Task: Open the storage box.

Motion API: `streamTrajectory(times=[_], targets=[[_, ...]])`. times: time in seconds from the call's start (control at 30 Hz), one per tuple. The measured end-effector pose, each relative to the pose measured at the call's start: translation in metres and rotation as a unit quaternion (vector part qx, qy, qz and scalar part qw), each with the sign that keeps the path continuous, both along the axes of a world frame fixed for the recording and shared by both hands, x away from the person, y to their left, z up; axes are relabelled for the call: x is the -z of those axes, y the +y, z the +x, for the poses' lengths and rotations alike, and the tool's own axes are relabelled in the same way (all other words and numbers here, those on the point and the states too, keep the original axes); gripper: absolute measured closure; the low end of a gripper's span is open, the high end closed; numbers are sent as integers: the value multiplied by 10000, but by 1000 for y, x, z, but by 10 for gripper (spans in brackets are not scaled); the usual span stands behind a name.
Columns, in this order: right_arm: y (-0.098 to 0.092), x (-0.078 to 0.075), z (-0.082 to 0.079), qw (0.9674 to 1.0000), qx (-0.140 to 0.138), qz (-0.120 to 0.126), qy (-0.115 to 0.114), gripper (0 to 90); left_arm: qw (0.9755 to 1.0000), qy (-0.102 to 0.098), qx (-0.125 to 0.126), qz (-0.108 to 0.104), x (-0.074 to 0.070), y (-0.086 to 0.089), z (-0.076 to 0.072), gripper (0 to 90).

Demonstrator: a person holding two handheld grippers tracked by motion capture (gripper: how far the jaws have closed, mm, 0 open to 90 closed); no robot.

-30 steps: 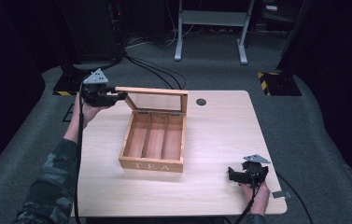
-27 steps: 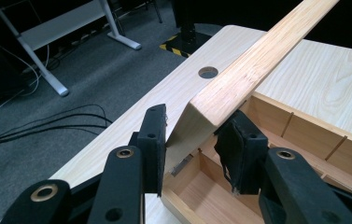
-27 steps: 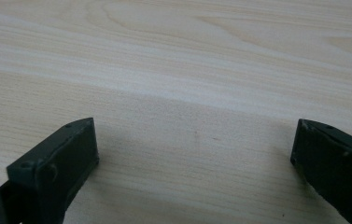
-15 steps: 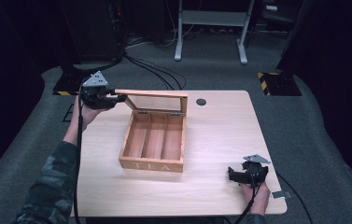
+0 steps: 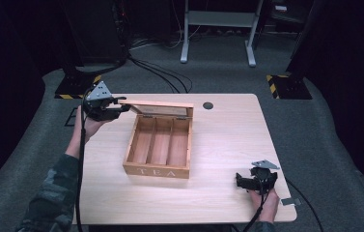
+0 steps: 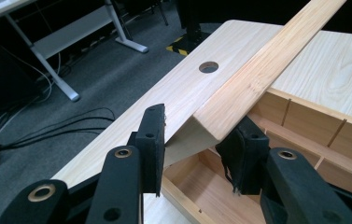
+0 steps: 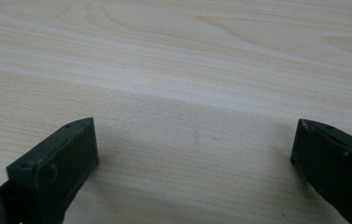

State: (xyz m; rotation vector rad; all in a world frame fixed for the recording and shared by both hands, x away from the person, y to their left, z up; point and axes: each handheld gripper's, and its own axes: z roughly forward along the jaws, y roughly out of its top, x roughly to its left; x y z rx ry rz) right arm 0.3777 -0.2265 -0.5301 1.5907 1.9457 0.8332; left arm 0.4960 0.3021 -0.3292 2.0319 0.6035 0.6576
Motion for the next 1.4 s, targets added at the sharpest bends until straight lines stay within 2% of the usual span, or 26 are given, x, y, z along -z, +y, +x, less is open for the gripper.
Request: streamTrajectory(times=[0.13, 0.27, 0.47, 0.67, 0.97, 1.27, 1.4], targets=[[0, 0, 0, 10000, 0, -1, 2, 1, 9999, -119, -39, -27, 6, 0, -7, 610], [0, 0, 0, 10000, -1, 0, -2, 1, 9998, -119, -56, -133, 11, 1, -12, 596], [0, 0, 0, 10000, -2, 1, -1, 1, 9994, 68, -145, -305, 19, 3, -17, 498], [0, 0, 0, 10000, 7, -4, 6, 1, 9988, 171, -250, -373, 31, 1, -23, 382], [1, 0, 0, 10000, 27, 3, 24, 1, 9970, 271, -380, -623, 55, 3, -39, 319], [0, 0, 0, 10000, 18, -2, 11, 1, 9951, 439, -429, -780, 78, 4, -50, 285], [0, 0, 0, 10000, 15, -4, 20, 1, 9951, 510, -428, -733, 85, 4, -52, 272]])
